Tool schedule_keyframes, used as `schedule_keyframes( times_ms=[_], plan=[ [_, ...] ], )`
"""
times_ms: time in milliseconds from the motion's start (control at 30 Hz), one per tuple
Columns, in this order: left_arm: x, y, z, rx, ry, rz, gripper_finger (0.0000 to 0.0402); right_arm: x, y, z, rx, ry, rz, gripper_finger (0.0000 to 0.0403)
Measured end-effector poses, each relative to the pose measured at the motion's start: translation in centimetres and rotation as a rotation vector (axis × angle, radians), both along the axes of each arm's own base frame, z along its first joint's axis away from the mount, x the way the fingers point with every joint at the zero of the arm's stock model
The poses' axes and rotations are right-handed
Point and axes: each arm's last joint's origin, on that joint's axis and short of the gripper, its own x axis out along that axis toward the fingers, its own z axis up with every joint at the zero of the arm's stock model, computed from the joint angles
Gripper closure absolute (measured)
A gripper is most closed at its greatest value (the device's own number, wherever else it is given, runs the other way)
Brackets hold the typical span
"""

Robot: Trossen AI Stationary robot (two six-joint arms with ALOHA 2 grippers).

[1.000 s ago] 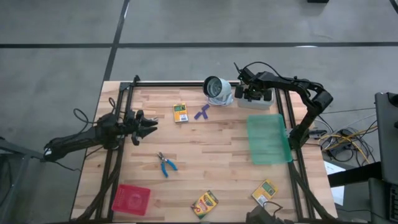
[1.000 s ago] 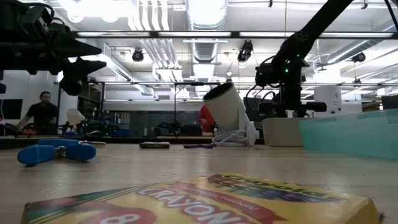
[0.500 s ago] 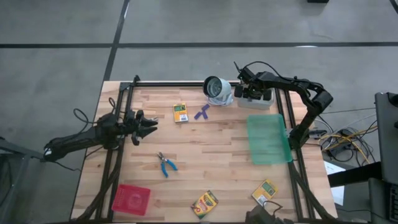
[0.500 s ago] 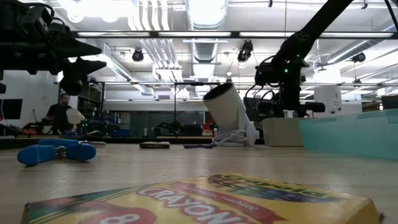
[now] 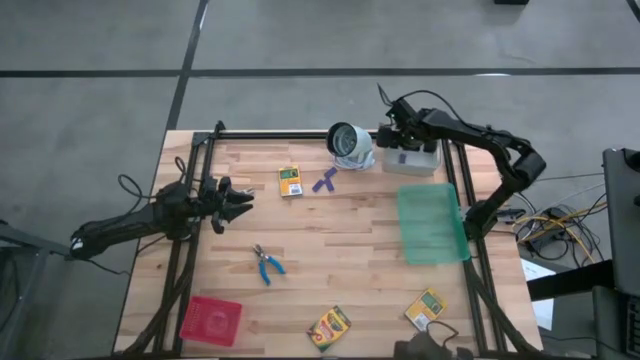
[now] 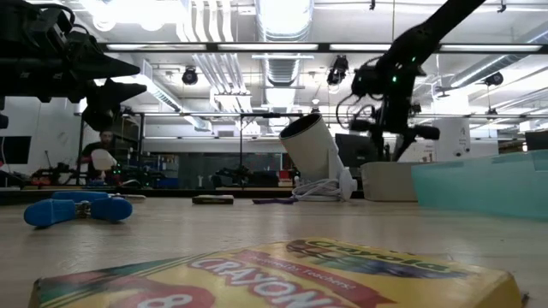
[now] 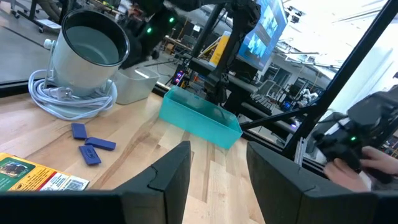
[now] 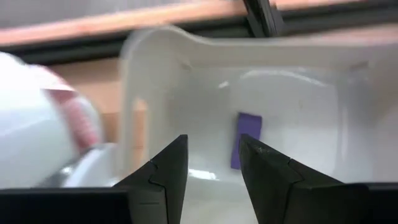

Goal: Pick & Place School Supplies
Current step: Put the blue eraser into the gray bin

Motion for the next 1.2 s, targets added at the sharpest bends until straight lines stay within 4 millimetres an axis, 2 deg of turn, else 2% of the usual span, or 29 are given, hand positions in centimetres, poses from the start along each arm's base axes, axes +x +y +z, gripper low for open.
schedule_keyframes(
  times_ms=[167, 300, 500, 600, 767, 867, 1000, 1200],
  plan=[
    [0.0, 0.0, 0.0, 0.0, -0.001, 0.0, 0.0239, 0.3, 2.2, 2.5, -0.043, -0.072, 0.098, 0.0266],
    [0.0, 0.0, 0.0, 0.0, 0.0, 0.0, 0.0239, 1.3, 4.8, 3.8, -0.077, -0.103, 0.213, 0.0264],
    [0.0, 0.0, 0.0, 0.0, 0.0, 0.0, 0.0239, 3.9, 9.5, 4.6, -0.151, -0.091, 0.516, 0.0266],
    [0.0, 0.0, 0.0, 0.0, 0.0, 0.0, 0.0239, 5.5, 11.3, 4.5, -0.232, -0.118, 0.581, 0.0265],
    [0.0, 0.0, 0.0, 0.0, 0.0, 0.0, 0.0239, 8.2, 13.5, 3.3, -0.278, -0.182, 0.498, 0.0262],
    [0.0, 0.0, 0.0, 0.0, 0.0, 0.0, 0.0239, 9.7, 14.2, 1.9, -0.284, -0.183, 0.522, 0.0263],
    [0.0, 0.0, 0.0, 0.0, 0.0, 0.0, 0.0239, 11.3, 14.5, 0.0, -0.297, -0.158, 0.59, 0.0271],
    [0.0, 0.0, 0.0, 0.0, 0.0, 0.0, 0.0239, 13.1, 14.2, -2.2, -0.297, -0.2, 0.598, 0.0282]
  ],
)
